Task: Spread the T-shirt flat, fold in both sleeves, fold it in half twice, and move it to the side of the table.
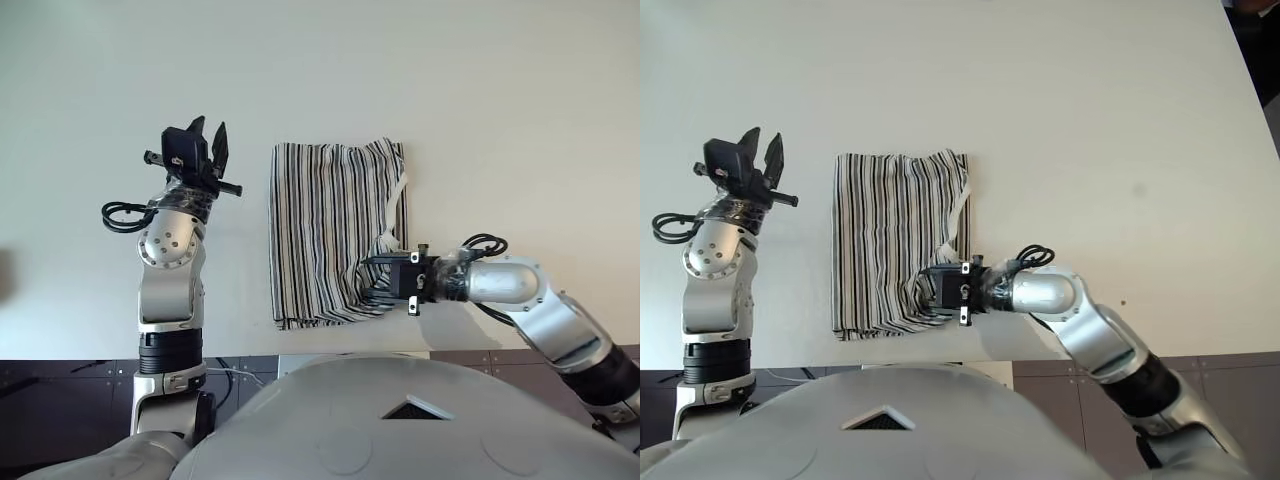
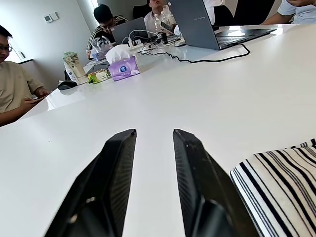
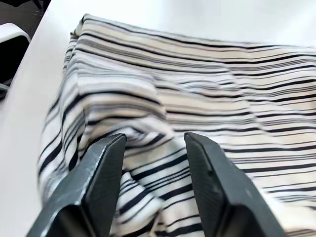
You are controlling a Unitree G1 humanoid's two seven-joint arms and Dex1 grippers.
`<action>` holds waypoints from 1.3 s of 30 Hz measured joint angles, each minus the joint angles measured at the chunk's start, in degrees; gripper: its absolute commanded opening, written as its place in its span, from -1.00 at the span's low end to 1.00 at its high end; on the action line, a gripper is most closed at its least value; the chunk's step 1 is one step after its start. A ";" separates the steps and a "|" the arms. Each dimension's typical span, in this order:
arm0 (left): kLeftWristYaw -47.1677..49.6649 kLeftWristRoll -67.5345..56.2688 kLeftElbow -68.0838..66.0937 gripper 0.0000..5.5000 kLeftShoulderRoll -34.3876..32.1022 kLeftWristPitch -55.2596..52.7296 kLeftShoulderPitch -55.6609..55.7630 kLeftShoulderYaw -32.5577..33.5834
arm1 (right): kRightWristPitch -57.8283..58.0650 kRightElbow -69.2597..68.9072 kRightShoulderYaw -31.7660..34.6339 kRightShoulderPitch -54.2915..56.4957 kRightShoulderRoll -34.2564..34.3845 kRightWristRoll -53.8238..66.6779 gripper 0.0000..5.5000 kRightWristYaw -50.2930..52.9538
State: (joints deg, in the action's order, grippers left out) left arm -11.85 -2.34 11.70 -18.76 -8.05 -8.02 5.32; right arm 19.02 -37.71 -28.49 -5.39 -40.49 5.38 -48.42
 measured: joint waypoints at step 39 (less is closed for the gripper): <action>-1.71 3.26 -1.10 -0.50 -1.30 4.76 -3.05 -0.32 | 8.40 16.67 -1.58 6.41 7.75 -11.62 -0.21 11.69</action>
State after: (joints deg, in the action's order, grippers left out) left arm -13.56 0.92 10.59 -20.06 -3.29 -11.07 5.01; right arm 27.41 -21.04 -30.07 1.02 -32.74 -6.24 -36.73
